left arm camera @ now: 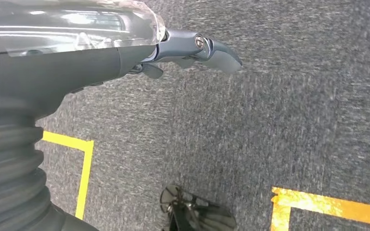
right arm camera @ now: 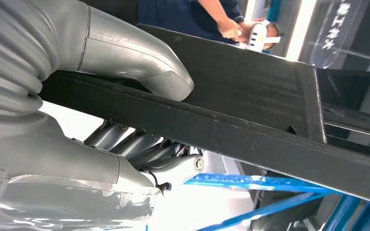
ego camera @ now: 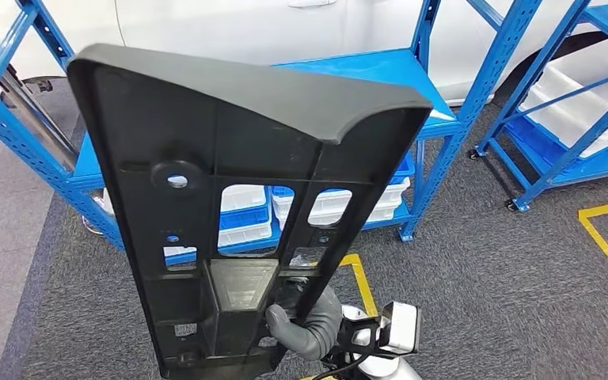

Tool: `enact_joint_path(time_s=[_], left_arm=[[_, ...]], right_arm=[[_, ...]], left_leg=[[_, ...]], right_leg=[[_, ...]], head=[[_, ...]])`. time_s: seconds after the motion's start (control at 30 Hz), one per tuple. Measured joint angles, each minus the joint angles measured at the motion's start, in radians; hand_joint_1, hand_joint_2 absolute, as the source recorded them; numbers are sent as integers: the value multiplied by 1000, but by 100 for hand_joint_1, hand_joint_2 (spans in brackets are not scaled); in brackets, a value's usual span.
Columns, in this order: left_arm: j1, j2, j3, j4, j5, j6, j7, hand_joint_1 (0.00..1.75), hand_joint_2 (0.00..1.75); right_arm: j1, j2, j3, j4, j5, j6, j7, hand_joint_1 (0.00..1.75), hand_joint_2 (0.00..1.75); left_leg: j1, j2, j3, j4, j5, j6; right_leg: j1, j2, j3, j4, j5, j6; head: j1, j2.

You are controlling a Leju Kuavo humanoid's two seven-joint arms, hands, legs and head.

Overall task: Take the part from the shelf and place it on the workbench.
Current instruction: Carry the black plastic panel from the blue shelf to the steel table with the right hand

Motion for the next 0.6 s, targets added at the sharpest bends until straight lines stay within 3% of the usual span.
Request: enact_joint_path(time_s=[0.07, 0.13, 0.2, 0.27, 0.37, 0.4, 0.43, 0.47, 0.53, 0.6], left_arm=[[1, 0, 0, 0, -3, -3, 1, 0, 175], [1, 0, 0, 1, -11, 1, 7, 0, 175], [-2, -2, -3, 1, -25, 16, 17, 0, 175], [-4, -6, -9, 1, -39, 28, 27, 0, 175], [0, -7, -20, 1, -50, 35, 35, 0, 175], [0, -7, -23, 1, -54, 38, 38, 0, 175], [0, -7, -26, 1, -60, 43, 44, 0, 175], [-1, -7, -30, 1, -67, 48, 52, 0, 175], [-2, -7, -41, 1, -81, 60, 71, 0, 175], [-3, -7, -51, 1, -87, 65, 86, 0, 175]], right_arm=[[2, 0, -3, -6, 11, -5, 0, 175, 175], [7, -1, -4, -16, 18, -14, 0, 175, 175], [18, -5, -9, -29, 24, -26, 0, 175, 175], [28, -10, -16, -45, 28, -38, 0, 175, 175], [37, -16, -25, -59, 34, -44, 0, 175, 175], [42, -19, -27, -61, 36, -49, 0, 175, 175], [47, -21, -29, -63, 39, -58, 0, 175, 175], [51, -24, -29, -67, 42, -69, 0, 175, 175], [54, -31, -31, -78, 43, -92, 0, 175, 175], [54, -38, -33, -90, 38, -101, 0, 175, 175]], left_leg=[[3, -41, 71, -121, 34, 5], [4, -61, 88, -159, 30, 11], [6, -41, 84, -165, 34, 20], [9, -19, 81, -170, 40, 33], [6, 17, 73, -171, 43, 43], [6, 29, 71, -170, 43, 43], [6, 40, 70, -170, 43, 43], [6, 51, 70, -169, 43, 43], [5, 69, 74, -169, 41, 39], [0, 84, 76, -167, 38, 30]], right_leg=[[0, 18, -10, 11, 0, 8], [1, 35, -21, 16, 5, 20], [1, 47, -28, 21, 8, 32], [2, 24, -50, 63, -21, 43], [-4, -24, -143, 255, -118, 55], [-7, -28, -165, 303, -131, 58], [-10, -31, -168, 314, -124, 60], [-11, -35, -150, 282, -99, 60], [-9, -67, -72, 135, -34, 55], [-1, -97, -22, 32, -5, 43]], head=[[0, 0], [0, 0], [0, 0], [0, 0], [1, 0], [1, 0], [1, 0], [1, 0], [1, 0], [1, 0]])
